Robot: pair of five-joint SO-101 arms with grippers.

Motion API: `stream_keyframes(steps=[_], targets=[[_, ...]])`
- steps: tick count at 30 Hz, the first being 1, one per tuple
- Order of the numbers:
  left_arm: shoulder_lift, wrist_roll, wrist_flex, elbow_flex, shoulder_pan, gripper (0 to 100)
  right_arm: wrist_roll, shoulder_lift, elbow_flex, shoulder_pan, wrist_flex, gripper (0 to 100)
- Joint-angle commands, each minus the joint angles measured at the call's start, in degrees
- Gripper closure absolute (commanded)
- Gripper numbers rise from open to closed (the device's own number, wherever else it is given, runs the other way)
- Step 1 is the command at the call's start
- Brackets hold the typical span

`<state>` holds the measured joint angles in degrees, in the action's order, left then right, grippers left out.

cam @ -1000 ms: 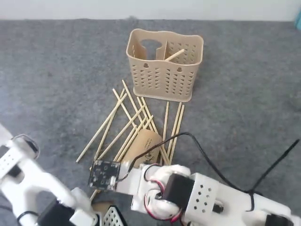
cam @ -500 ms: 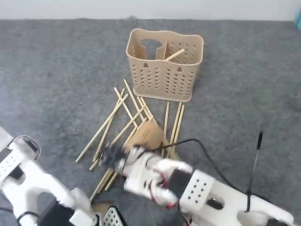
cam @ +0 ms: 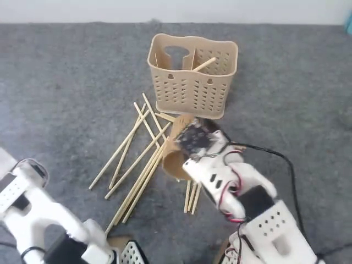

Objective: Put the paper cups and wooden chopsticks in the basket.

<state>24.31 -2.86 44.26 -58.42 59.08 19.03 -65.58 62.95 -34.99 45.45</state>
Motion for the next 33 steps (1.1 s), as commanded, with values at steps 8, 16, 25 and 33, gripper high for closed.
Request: stream_keyframes(steps=[8,16,25,33], targets=[[0.2,0.4,-1.2,0.0,0.4,87,0.9,-3.3,3.8,3.2,-1.8,79.9],[0.2,0.4,-1.4,0.0,0.2,87,-1.1,-13.8,2.1,-11.1,19.1,72.3],[0.2,-1.1,-1.5,-0.5,0.3,87,-2.7,-23.5,7.6,-10.4,21.1,72.3],[0.2,-1.1,-1.5,-0.5,0.4,87,0.2,-23.4,10.5,-13.8,21.0,72.1]])
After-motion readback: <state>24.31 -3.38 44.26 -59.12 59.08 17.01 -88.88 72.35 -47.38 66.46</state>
